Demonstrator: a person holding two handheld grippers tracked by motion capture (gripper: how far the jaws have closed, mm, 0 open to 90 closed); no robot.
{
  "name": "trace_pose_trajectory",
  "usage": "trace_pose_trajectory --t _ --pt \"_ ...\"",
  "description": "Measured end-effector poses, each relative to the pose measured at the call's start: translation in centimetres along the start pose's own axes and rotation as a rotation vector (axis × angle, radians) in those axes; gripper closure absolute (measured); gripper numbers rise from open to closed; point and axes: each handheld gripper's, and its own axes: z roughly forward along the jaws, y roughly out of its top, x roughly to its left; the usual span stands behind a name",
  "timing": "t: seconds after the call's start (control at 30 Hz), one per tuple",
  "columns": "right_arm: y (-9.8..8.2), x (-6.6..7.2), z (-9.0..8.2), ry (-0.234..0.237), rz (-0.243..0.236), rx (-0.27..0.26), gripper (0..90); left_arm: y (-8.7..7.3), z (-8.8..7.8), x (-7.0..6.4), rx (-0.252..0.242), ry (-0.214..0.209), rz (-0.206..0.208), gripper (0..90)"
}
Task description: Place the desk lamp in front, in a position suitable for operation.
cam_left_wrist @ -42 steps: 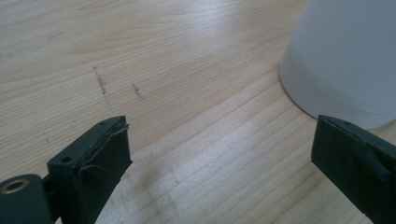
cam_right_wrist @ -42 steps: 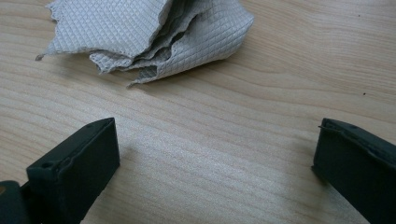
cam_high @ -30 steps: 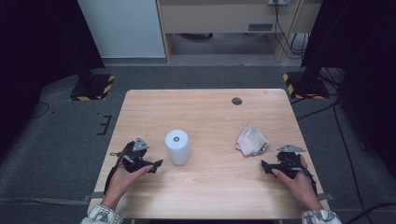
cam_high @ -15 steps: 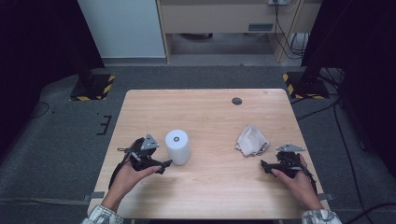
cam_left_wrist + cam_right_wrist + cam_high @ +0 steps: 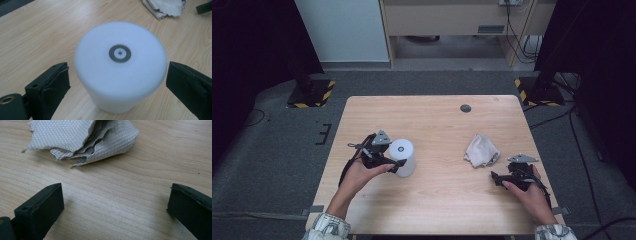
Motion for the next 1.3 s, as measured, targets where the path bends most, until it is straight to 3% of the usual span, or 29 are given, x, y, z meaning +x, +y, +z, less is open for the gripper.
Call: trace_pose_trajectory --t 0.17,0.33,0.5,0.67,0.9,1.13,1.3 --pt "0.0 0.0 0.0 0.0 0.0 0.0 0.8 0.8 0.6 -0.2 0.019 -0.005 0.021 4.0" --pt "0.0 0.0 0.0 0.0 -0.001 0.0 0.8 1.0 1.3 -0.2 0.039 0.027 0.024 4.2" --pt "0.0 0.0 0.0 0.0 0.001 0.0 0.9 0.8 2.3 -0.5 0.075 0.03 0.033 4.2" --pt "0.0 0.0 0.0 0.003 0.002 0.003 0.9 0.9 2.3 -0.6 0.08 0.048 0.031 5.7" --pt "0.0 0.1 0.0 0.005 -0.005 0.001 1.1 0.8 2.1 -0.3 0.065 0.025 0.013 7.2" --pt "0.7 0.4 -0.5 0.027 -0.018 0.027 13.4 0.7 1.9 -0.2 0.052 0.004 -0.01 8.0" --pt "1.5 0.2 -1.5 0.06 -0.024 -0.017 15.9 0.8 2.0 -0.6 0.056 -0.012 0.006 8.0"
